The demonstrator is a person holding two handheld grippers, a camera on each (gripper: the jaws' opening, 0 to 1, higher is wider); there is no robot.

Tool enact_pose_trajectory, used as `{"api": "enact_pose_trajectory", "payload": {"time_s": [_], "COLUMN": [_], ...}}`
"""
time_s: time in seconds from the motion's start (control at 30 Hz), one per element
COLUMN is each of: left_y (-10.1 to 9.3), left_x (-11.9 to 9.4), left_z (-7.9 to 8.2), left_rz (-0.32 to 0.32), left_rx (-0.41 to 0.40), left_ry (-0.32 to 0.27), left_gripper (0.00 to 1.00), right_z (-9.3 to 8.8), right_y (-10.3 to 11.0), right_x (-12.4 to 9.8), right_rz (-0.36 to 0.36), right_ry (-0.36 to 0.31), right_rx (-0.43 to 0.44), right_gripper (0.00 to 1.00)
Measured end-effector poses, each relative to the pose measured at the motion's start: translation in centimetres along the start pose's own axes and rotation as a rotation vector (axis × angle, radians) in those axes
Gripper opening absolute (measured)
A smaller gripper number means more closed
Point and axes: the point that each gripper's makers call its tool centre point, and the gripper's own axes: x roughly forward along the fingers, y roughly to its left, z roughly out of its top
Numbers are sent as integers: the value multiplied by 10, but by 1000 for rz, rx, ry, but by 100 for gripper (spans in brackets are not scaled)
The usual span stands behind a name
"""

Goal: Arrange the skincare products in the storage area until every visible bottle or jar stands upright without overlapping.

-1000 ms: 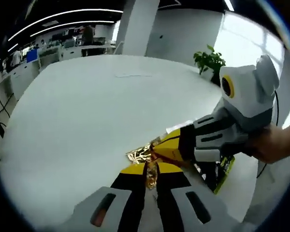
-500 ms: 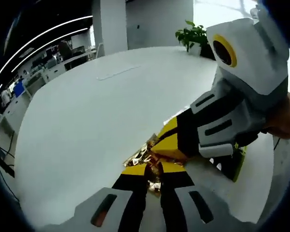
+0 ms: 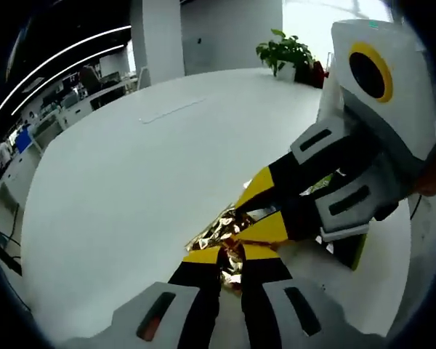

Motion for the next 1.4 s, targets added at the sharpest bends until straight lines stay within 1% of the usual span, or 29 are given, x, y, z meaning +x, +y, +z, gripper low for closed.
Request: {"api": "enact_pose_trajectory", "payload": {"time_s": [0.1, 0.2, 0.27, 0.4, 0.53, 0.67, 0.77, 0.9, 0.93, 1.0, 1.07, 1.23, 1.3, 1.4], "left_y": [0, -1, 0, -1, -1, 0, -1, -5, -7, -11, -11, -16, -19, -21], "left_x": [0, -1, -1, -1, -4, -10, -15, -19, -22, -26, -29, -41, -47, -55], "left_z": [0, 0, 0, 0, 1, 2, 5, 8, 9, 11, 9, 6, 5, 6], "left_rz": [-7, -13, -14, -14, -15, -11, -7, 0, 2, 4, 5, 17, 21, 32], "left_rx": [2, -2, -6, -17, -18, -18, -25, -30, -29, -27, -35, -67, -72, -86], "left_ry": [0, -1, -2, 4, 2, 2, -9, -12, -13, -12, -13, -13, -10, -20], "left_gripper": [13, 13, 13, 18, 18, 18, 20, 21, 22, 23, 24, 30, 31, 36], "right_z": [2, 2, 2, 0, 1, 4, 9, 13, 13, 14, 13, 9, 9, 8], "right_y": [1, 1, 0, 0, 0, 0, -1, -1, 0, 0, 0, 3, 6, 11], "right_x": [-1, 0, 0, 0, 1, -1, -11, -19, -24, -33, -38, -55, -64, -75], "right_rz": [12, 13, 15, 22, 29, 29, 26, 25, 23, 18, 17, 16, 18, 22], "right_ry": [-2, 8, 9, 11, 8, 0, -21, -39, -40, -44, -48, -60, -65, -78], "right_rx": [32, 43, 71, 103, 119, 125, 130, 126, 123, 114, 115, 106, 103, 79], "right_gripper": [9, 8, 8, 8, 9, 13, 15, 18, 18, 19, 22, 27, 31, 36]}}
